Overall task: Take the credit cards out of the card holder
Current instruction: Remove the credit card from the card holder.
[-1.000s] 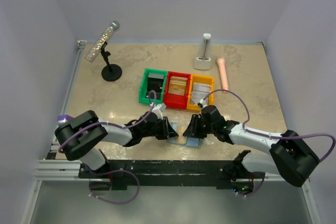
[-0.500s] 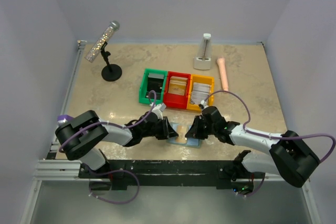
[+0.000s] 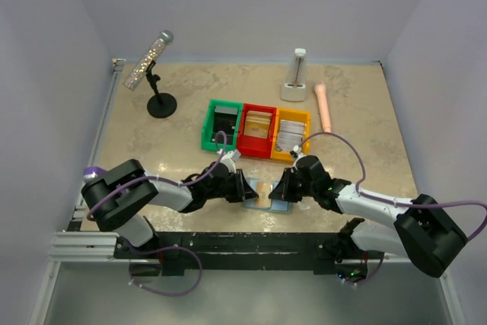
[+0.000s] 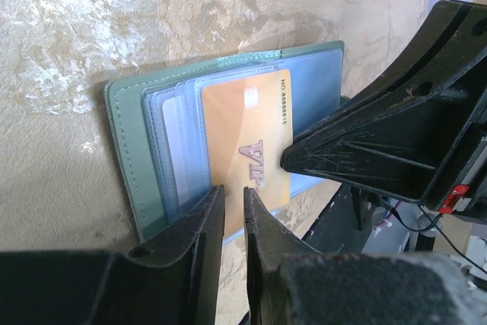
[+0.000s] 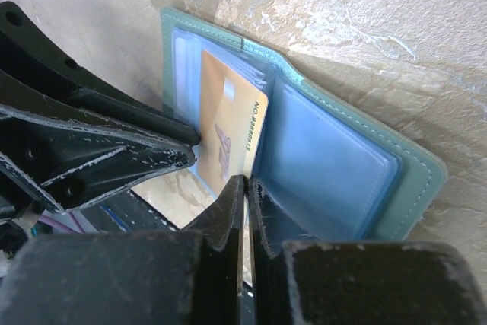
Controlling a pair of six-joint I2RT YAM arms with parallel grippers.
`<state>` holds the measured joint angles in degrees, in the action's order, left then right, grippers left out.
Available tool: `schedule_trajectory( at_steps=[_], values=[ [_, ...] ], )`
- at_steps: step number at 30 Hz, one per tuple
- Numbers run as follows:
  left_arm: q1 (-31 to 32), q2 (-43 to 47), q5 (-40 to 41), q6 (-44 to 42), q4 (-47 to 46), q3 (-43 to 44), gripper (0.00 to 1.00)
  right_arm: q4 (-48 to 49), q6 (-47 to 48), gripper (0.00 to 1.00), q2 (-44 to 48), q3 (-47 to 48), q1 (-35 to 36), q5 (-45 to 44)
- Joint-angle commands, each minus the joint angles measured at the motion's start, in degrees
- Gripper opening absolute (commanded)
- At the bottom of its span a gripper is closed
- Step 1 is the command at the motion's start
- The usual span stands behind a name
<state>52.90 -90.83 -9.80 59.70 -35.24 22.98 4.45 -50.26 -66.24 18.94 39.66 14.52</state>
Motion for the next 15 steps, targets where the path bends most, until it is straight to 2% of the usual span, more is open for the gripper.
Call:
schedule_trajectory(
  at_steps=[1, 5, 10, 15],
  values=[
    [0.0, -3.0, 3.6, -0.9, 8.3, -1.8, 0.22, 3.9, 0.4, 0.01, 1.0, -0.5, 0.2, 2.3],
    [0.0, -3.1, 3.7, -0.7, 8.3, -1.9, 0.18, 3.9, 0.4, 0.0, 1.5, -0.8, 0.0, 2.3],
    [0.0, -3.4, 3.8, -0.6, 8.3, -2.0, 0.0, 3.1, 0.6, 0.0, 2.6, -1.4, -0.1, 1.9],
    [0.0, -3.6, 4.1, -0.2, 8.6, -2.0, 0.0, 1.9, 1.0, 0.0, 4.3, -1.7, -0.2, 1.5]
  ],
)
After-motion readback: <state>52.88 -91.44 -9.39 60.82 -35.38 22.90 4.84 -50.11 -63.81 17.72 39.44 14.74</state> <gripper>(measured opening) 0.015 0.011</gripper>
